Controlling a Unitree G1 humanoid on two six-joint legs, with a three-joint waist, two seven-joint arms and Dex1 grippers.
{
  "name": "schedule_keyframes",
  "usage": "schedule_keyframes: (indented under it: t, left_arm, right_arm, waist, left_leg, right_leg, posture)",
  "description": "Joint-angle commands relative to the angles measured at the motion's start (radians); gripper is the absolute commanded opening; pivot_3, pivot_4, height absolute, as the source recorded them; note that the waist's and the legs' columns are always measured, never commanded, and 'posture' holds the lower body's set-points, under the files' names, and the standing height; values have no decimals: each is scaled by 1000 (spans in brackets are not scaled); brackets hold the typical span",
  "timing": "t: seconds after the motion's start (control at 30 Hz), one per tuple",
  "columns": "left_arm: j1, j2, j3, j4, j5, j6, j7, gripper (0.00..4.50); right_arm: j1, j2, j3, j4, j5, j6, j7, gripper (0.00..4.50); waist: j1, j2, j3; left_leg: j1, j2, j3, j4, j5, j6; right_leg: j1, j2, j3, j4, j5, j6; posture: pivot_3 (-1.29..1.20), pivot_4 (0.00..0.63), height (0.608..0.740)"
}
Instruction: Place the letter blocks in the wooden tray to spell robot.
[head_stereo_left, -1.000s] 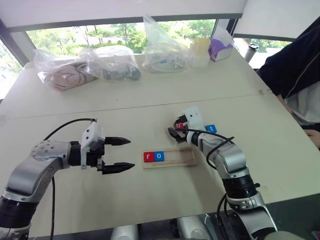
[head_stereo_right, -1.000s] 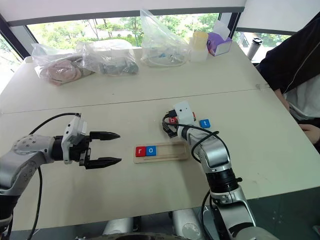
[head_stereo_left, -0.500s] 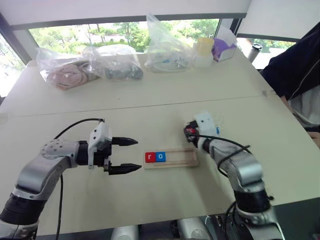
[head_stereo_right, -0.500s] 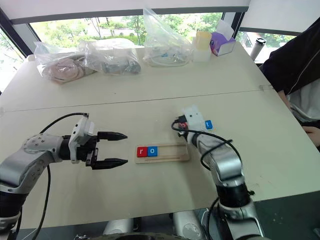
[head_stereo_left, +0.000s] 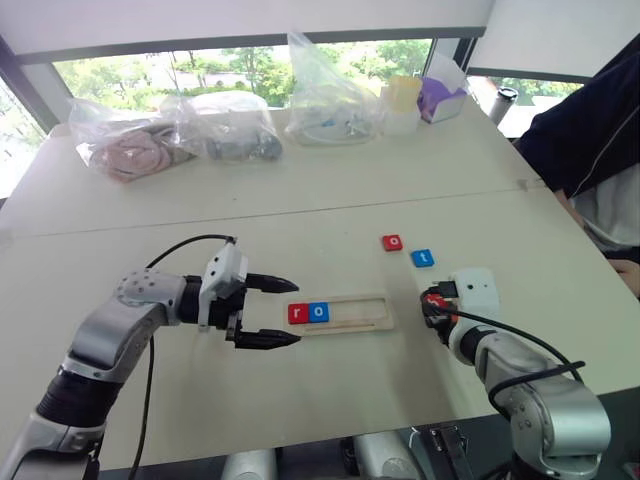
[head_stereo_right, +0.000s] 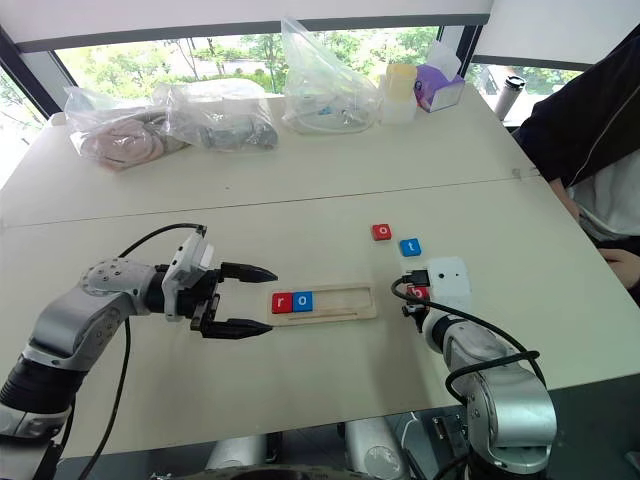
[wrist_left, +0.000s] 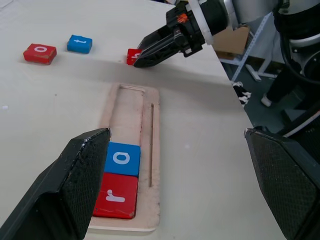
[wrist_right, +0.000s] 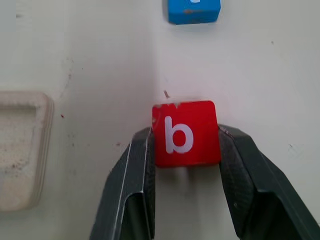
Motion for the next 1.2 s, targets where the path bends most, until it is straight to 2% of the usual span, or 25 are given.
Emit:
schedule_keyframes:
  t: [0.03,0.1,0.13,0.17,0.27,0.4,0.6,0.73,0.9,1.2]
  left_arm:
    - [-7,3,3,-5,8,-18,-11,4500]
    - [3,15,16,-6,8,-21,-21,4500]
    - [3,18,19,-6,8,-19,-22,4500]
    - [4,22,21,-6,8,-16,-24,4500]
    - [18,40,34,-2,4,-23,-41,4500]
    - [36,66,53,3,-3,-34,-68,4500]
    - [59,91,91,-1,-24,-31,-92,4500]
    - [60,94,101,-1,-21,-27,-83,4500]
    - [80,81,108,-40,-25,-18,-42,4500]
    - [100,79,107,-93,-27,-2,8,4500]
  right_arm:
    - [23,1,2,46,8,-66,10,2712]
    - [22,-32,0,19,27,-70,43,3741]
    - [20,-87,-6,3,46,-75,89,4198]
    - [18,-155,-16,-14,72,-77,146,4435]
    - [21,-339,-50,-43,162,-113,318,4435]
    - [66,-556,-100,22,233,-335,575,4435]
    - [61,-697,-88,207,268,-600,808,4435]
    - [16,-751,-12,351,214,-772,888,4435]
    - [-46,-757,76,523,142,-946,945,4435]
    - [-115,-734,154,751,71,-1115,988,4435]
  waist:
    - [0,0,0]
    - [1,0,0]
    - [1,0,0]
    - [2,0,0]
    - [3,0,0]
    - [2,0,1]
    - [3,-2,2]
    - [4,-4,3]
    - [7,-4,3]
    - [16,-4,4]
  left_leg:
    - [0,0,0,0,0,0]
    - [1,0,0,0,0,0]
    - [1,0,0,0,0,0]
    - [0,0,0,0,0,0]
    - [0,-3,1,1,0,0]
    - [0,-3,0,0,0,0]
    - [1,-2,0,1,0,0]
    - [1,-3,1,2,0,0]
    - [1,-3,0,1,0,0]
    - [2,-3,1,2,0,0]
  right_leg:
    - [0,0,0,0,0,0]
    - [1,0,0,0,0,0]
    - [1,0,0,0,0,0]
    - [1,-1,0,0,0,0]
    - [1,-3,1,0,-1,1]
    - [1,-2,0,-1,-1,2]
    - [2,-1,0,-1,-1,2]
    - [3,-2,0,-1,-1,2]
    - [3,-2,0,-1,1,4]
    - [3,-2,0,0,1,4]
  posture:
    - [0,150,740]
    - [0,150,740]
    - [0,150,740]
    - [0,150,740]
    - [0,150,740]
    - [0,150,740]
    - [0,150,740]
    - [0,150,740]
    - [0,150,740]
    - [0,150,740]
